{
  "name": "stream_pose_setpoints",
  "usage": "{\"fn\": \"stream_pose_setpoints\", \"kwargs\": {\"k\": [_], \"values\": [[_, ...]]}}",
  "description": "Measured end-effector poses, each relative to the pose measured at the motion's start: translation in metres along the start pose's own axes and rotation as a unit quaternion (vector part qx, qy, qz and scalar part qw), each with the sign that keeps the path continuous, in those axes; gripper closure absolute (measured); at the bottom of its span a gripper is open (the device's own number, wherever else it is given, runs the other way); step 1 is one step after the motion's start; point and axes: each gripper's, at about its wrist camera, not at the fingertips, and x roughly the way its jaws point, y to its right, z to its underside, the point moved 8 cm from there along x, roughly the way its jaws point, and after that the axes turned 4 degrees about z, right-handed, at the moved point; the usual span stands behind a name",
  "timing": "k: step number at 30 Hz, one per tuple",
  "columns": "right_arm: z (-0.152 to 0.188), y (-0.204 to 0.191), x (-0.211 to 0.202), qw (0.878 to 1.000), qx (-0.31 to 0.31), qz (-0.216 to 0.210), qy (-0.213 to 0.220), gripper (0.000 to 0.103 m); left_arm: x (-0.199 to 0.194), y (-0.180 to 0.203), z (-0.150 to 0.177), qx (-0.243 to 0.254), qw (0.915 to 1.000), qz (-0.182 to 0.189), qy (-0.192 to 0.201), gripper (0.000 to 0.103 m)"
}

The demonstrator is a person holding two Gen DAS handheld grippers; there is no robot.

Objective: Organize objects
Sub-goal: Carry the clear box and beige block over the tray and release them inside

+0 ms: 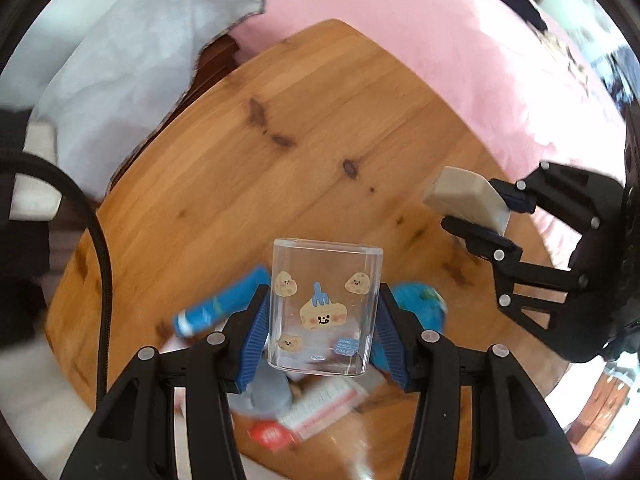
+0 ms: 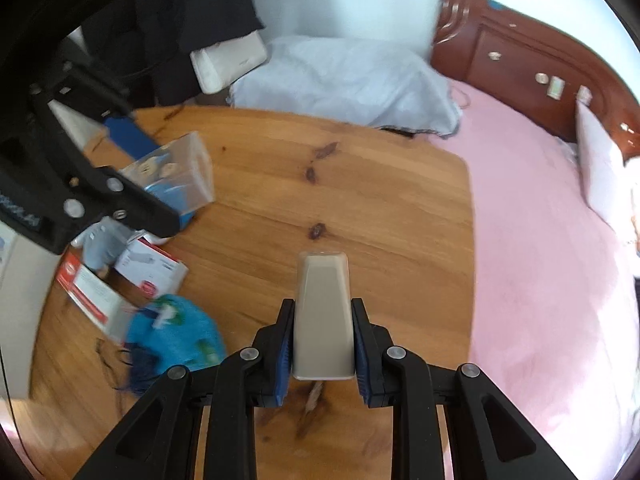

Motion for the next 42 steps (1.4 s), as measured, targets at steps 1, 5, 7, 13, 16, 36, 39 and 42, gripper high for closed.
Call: {"fn": "stream_pose_setpoints", "kwargs": {"k": [1, 5, 7, 13, 16, 36, 39, 42], "values": [[-0.001, -0.003, -0.012, 1.000, 0.012, 0.003, 0.006, 0.077, -0.012, 0.000, 0.009, -0.008, 0.9999, 0.006, 0.007, 0.049], [-0.006, -0.018, -0.056, 0.999, 0.042, 0.002, 0.033, 0.077, -0.054, -0.003, 0.049, -0.031, 0.9986, 0.022, 0.037, 0.049], [-0.007, -0.028, -0.082, 0.997, 0.053, 0.007, 0.048, 0.077, -0.077, 0.001, 0.062, -0.046, 0.9966, 0.038, 0.057, 0.049], [-0.009, -0.064, -0.154, 0.993, 0.077, 0.000, 0.091, 0.077, -0.134, 0.013, 0.111, -0.065, 0.9895, 0.072, 0.107, 0.049], [-0.010, -0.087, -0.189, 0.991, 0.079, -0.003, 0.112, 0.077, -0.155, 0.014, 0.135, -0.076, 0.9851, 0.090, 0.125, 0.049], [-0.017, -0.295, -0.286, 0.986, 0.025, -0.093, 0.135, 0.077, -0.190, -0.081, 0.290, -0.200, 0.9522, 0.053, 0.225, 0.048], [-0.013, -0.323, -0.283, 0.988, -0.003, -0.094, 0.126, 0.077, -0.182, -0.100, 0.307, -0.219, 0.9489, 0.038, 0.224, 0.048], [-0.009, -0.344, -0.276, 0.989, -0.025, -0.088, 0.114, 0.077, -0.175, -0.117, 0.318, -0.237, 0.9440, 0.031, 0.227, 0.048]]}}
